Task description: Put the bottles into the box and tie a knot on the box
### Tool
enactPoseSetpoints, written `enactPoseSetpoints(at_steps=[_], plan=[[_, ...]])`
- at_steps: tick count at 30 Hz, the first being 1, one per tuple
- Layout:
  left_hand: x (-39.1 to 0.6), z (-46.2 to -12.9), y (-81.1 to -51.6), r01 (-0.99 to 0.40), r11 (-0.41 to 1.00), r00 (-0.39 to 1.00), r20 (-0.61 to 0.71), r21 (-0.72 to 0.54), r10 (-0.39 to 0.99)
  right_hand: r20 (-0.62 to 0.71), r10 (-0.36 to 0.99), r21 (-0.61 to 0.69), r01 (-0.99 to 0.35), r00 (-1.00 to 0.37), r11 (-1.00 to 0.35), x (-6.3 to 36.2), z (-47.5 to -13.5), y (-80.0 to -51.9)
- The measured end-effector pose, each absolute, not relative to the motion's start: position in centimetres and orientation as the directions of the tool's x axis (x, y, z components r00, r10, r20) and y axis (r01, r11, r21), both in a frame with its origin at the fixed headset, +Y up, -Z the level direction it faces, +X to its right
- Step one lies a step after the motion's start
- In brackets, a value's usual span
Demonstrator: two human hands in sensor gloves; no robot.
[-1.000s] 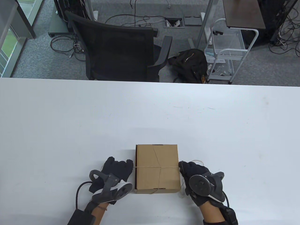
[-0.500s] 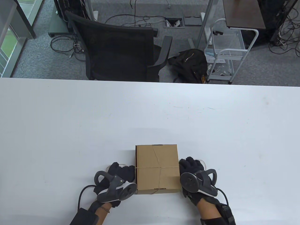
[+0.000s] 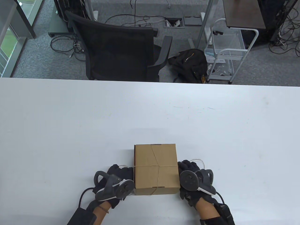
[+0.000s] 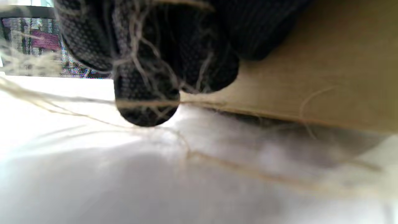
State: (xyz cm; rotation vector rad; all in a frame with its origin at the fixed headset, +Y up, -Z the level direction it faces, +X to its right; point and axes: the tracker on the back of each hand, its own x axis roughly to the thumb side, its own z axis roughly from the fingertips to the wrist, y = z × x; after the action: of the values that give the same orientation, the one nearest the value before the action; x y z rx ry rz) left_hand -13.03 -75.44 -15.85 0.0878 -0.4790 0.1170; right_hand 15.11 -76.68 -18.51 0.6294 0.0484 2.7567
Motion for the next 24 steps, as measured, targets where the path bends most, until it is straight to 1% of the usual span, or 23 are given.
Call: enactPoseSetpoints(at_steps=[4,6,8,10,11,12,14,16,18,21,23,24], plan=[[-14.0,-15.9,-74.2,-0.290,0.956,0.868,0.435,0.053,0.240,0.394,0.446,0.099,-0.446,-0.803,-0.890,16.2,-18.3,-75.4],[-14.6,-15.9,-73.7,-0.375,0.925,0.852,0.414,0.057,0.320,0.384,0.535,0.115,-0.536,-0.753,-0.836,16.7,-18.2,-74.9],[-15.2,-15.9,-73.1,-0.481,0.876,0.814,0.389,0.036,0.431,0.362,0.628,0.135,-0.628,-0.689,-0.766,17.2,-18.1,-74.5],[-15.7,-15.9,-72.8,-0.553,0.832,0.785,0.359,0.039,0.505,0.352,0.688,0.154,-0.686,-0.635,-0.711,17.5,-18.0,-74.2],[-15.8,-15.9,-72.6,-0.572,0.820,0.773,0.358,0.037,0.523,0.344,0.711,0.167,-0.705,-0.614,-0.689,17.6,-18.1,-74.1],[-16.1,-15.9,-72.3,-0.582,0.813,0.768,0.352,0.034,0.535,0.322,0.758,0.213,-0.737,-0.567,-0.642,17.7,-18.1,-74.2],[-16.6,-16.0,-72.1,-0.624,0.781,0.743,0.337,0.035,0.578,0.294,0.824,0.246,-0.795,-0.484,-0.555,17.9,-18.1,-74.0],[-17.1,-16.2,-72.2,-0.693,0.721,0.686,0.309,-0.001,0.659,0.259,0.864,0.236,-0.840,-0.431,-0.489,18.0,-18.0,-73.9],[-17.3,-16.5,-72.4,-0.761,0.647,0.613,0.273,-0.050,0.742,0.241,0.871,0.208,-0.853,-0.428,-0.478,18.3,-18.0,-73.7],[-17.0,-17.1,-72.7,-0.765,0.639,0.615,0.203,-0.078,0.762,0.177,0.889,0.168,-0.877,-0.423,-0.451,18.6,-18.3,-74.3],[-16.7,-17.7,-73.5,-0.771,0.627,0.612,0.147,-0.109,0.777,0.134,0.895,0.131,-0.888,-0.425,-0.441,18.7,-18.7,-75.3],[-16.9,-18.0,-73.9,-0.776,0.623,0.611,0.125,-0.098,0.782,0.137,0.905,0.120,-0.901,-0.402,-0.418,18.9,-19.0,-75.7]])
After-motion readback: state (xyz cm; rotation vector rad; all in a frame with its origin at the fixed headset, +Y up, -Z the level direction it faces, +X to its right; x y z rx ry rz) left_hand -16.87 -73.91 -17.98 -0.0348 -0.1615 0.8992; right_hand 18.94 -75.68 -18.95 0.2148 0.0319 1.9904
